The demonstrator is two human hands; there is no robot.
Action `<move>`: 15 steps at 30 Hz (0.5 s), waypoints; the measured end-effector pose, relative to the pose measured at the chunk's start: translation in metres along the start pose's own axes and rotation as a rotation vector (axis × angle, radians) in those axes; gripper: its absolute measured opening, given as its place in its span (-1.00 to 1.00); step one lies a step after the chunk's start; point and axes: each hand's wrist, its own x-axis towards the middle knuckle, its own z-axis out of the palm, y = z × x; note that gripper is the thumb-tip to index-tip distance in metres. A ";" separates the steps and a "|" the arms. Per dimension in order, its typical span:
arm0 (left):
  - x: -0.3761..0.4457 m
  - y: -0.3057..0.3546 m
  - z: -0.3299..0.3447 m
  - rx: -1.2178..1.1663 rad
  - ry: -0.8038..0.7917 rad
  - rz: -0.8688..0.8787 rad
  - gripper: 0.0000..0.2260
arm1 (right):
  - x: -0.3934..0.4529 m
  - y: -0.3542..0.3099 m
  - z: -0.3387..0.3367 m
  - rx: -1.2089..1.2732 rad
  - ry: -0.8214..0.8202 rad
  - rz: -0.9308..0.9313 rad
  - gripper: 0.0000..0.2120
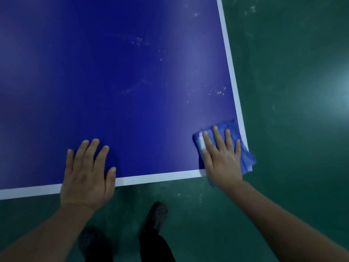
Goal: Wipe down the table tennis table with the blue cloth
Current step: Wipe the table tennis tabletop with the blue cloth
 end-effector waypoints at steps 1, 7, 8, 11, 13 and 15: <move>0.000 0.000 0.000 -0.002 0.004 0.001 -0.42 | 0.022 0.001 -0.005 -0.007 0.026 0.010 -0.49; -0.001 0.002 -0.001 -0.021 0.020 -0.001 -0.42 | 0.071 0.010 -0.008 0.110 0.123 0.217 -0.51; -0.001 0.002 0.000 -0.020 0.017 -0.003 -0.42 | 0.055 0.012 -0.004 0.106 0.154 0.215 -0.52; -0.001 0.000 0.002 -0.010 0.012 -0.002 -0.42 | 0.031 0.042 -0.004 0.111 0.195 0.193 -0.55; -0.001 0.000 0.002 -0.014 0.011 0.002 -0.41 | 0.053 0.075 -0.019 0.223 0.160 0.350 -0.55; -0.001 0.001 0.000 -0.022 0.015 0.000 -0.41 | 0.077 0.104 -0.039 0.260 0.116 0.517 -0.58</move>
